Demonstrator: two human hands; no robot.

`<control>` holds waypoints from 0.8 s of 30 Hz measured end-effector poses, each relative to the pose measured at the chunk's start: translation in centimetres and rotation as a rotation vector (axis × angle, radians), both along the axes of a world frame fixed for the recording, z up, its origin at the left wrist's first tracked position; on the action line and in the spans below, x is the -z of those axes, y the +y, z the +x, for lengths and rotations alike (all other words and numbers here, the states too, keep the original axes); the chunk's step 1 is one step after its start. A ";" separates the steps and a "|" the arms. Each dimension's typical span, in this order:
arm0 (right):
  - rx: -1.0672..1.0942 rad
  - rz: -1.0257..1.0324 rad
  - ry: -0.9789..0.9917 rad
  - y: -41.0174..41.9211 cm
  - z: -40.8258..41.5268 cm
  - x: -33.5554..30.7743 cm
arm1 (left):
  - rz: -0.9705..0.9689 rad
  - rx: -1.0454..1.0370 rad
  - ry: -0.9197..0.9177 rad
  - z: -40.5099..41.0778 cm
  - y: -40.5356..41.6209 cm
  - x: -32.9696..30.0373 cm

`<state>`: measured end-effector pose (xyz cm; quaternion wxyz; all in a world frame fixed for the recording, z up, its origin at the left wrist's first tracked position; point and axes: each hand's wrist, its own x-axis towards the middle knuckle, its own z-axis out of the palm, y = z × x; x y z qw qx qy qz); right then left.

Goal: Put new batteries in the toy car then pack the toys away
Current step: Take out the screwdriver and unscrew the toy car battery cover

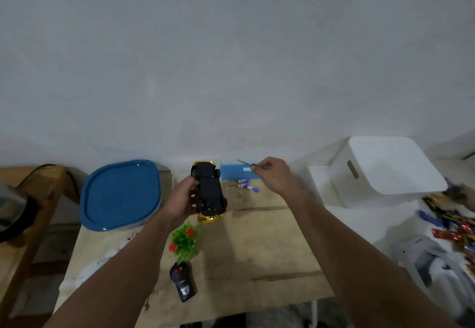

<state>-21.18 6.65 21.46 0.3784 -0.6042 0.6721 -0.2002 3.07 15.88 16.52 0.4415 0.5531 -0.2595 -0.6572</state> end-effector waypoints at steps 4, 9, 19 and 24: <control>-0.031 0.116 0.200 1.9 -2.4 9.4 | 0.070 -0.011 -0.004 0.1 -0.5 2.9; 0.013 0.213 0.291 3.0 -2.7 18.9 | 0.122 -0.022 -0.003 -0.7 -1.8 6.2; -0.162 0.095 0.581 2.6 -2.1 18.9 | 0.107 -0.004 0.047 -2.4 -2.8 7.1; 0.001 -0.154 0.114 0.1 -0.5 10.0 | 0.057 -0.023 0.007 -1.4 -2.4 2.7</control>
